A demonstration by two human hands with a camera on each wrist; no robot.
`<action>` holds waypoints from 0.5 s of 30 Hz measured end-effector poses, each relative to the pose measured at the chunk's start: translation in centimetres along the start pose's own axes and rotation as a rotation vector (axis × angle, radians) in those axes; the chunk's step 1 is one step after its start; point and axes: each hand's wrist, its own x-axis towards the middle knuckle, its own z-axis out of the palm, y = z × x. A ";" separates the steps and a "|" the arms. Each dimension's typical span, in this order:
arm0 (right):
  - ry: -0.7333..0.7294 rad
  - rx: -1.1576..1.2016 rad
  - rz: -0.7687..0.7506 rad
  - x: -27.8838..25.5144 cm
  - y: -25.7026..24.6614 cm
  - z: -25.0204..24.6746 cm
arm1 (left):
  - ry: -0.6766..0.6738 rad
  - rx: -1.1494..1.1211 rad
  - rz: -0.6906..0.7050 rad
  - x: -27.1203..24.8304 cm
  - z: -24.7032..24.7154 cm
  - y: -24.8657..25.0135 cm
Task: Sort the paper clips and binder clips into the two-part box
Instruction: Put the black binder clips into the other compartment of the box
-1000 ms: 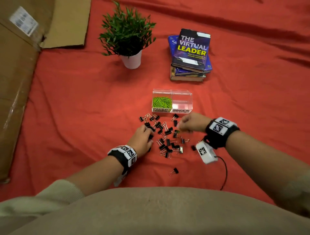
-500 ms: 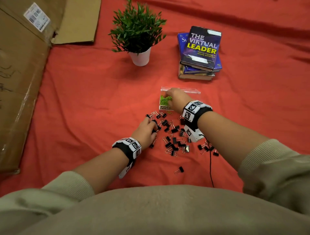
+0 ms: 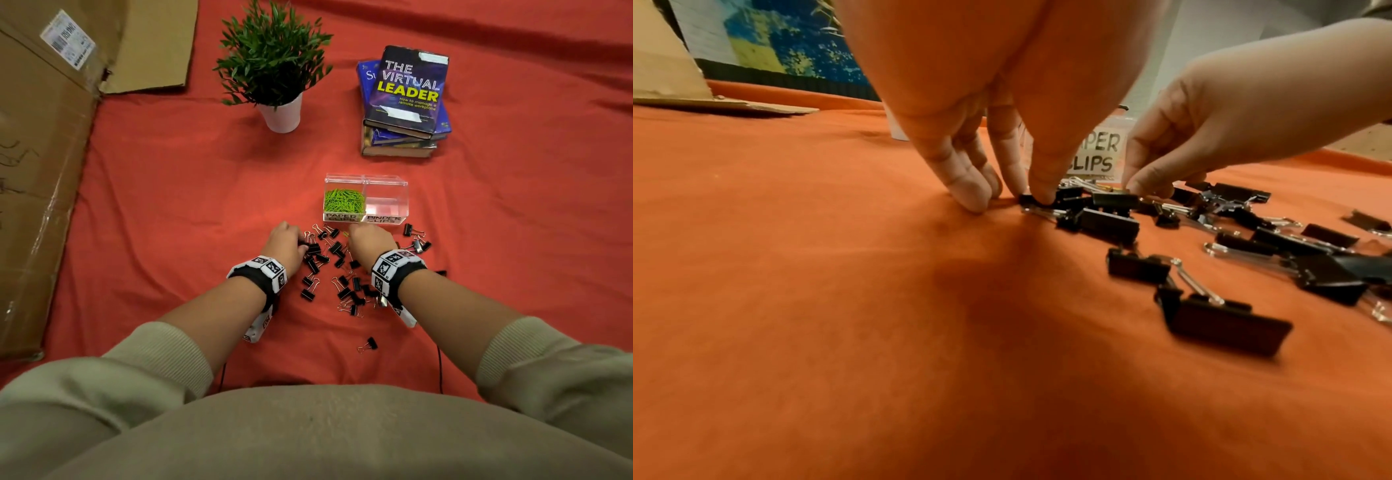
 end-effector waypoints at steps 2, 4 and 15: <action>-0.006 0.006 -0.006 -0.3 0.0 0.2 | -0.006 -0.004 -0.010 0.1 0.0 0.1; -0.014 0.026 -0.010 -0.8 0.0 0.2 | -0.012 0.000 -0.010 0.1 0.0 0.2; 0.219 0.232 0.017 0.8 -0.9 -5.5 | 0.010 0.058 0.083 -0.2 0.1 0.4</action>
